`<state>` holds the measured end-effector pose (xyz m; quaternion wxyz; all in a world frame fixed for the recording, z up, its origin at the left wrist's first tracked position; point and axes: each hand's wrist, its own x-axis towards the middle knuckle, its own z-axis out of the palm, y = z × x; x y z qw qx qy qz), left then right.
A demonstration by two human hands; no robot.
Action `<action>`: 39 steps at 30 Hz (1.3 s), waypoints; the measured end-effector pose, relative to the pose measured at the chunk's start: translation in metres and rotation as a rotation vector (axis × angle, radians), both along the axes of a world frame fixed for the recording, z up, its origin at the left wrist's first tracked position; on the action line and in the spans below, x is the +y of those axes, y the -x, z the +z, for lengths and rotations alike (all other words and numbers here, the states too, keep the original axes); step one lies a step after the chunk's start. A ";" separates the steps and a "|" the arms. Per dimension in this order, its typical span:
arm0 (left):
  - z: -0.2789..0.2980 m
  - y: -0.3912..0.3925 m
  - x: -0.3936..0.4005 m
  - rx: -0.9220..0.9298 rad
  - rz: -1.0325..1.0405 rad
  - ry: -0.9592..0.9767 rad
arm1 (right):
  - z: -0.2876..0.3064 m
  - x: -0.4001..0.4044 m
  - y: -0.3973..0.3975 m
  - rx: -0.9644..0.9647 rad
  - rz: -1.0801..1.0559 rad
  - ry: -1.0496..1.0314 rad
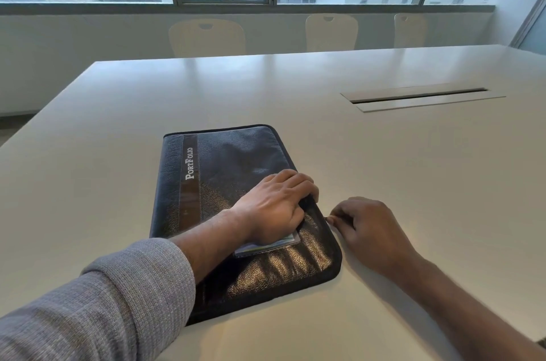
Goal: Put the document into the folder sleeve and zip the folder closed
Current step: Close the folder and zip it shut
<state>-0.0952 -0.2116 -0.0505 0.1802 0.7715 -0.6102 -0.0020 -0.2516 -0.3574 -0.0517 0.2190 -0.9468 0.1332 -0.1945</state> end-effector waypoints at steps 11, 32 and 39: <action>-0.003 -0.001 0.000 -0.002 0.000 0.025 | 0.001 -0.005 -0.029 0.008 -0.018 0.030; -0.003 -0.001 0.001 -0.036 -0.019 0.048 | 0.015 -0.015 -0.067 0.089 0.040 -0.014; -0.004 -0.002 0.000 -0.056 -0.027 0.049 | 0.015 -0.016 -0.073 0.082 0.051 -0.008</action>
